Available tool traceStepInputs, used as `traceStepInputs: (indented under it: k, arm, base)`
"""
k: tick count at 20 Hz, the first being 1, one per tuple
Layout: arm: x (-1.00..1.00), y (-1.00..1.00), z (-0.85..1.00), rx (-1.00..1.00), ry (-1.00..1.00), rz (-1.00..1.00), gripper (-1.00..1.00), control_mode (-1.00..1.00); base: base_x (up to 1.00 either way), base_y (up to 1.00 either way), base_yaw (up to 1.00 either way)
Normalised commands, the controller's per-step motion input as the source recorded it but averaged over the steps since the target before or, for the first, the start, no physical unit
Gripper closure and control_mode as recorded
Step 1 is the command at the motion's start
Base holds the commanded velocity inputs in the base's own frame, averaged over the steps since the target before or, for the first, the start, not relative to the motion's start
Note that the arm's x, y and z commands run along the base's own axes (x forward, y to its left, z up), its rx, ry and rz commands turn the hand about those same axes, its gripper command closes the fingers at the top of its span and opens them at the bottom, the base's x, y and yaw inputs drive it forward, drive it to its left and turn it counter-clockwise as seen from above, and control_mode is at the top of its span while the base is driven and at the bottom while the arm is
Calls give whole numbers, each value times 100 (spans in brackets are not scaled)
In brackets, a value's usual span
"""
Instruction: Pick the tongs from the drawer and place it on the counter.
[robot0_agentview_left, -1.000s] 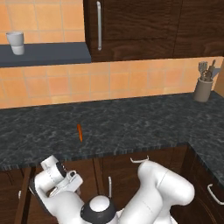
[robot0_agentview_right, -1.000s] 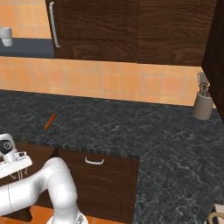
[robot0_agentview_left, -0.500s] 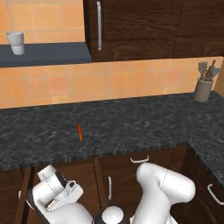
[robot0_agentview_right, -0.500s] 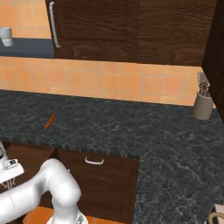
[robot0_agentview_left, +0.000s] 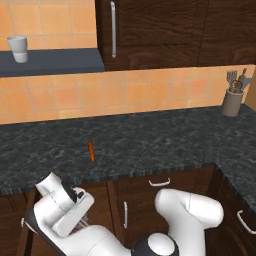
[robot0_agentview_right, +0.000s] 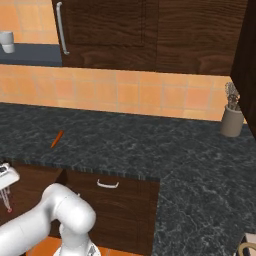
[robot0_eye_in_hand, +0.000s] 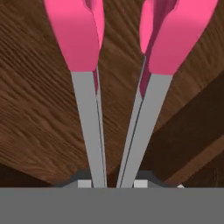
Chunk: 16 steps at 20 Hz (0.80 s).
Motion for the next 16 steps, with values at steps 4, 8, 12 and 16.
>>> traceStepInputs:
  k: [4,8,12,16]
  arm:
    - [93,6,100,0,-8,-10,100,-100]
    - [97,41,100,0,-1,-33,100,-100]
    - [100,6,99,0,8,-23,100,-100]
    - [90,1,22,-4,15,-10,100,-100]
  base:
    - [0,0,0]
    - [0,0,0]
    - [0,0,0]
    - [0,0,0]
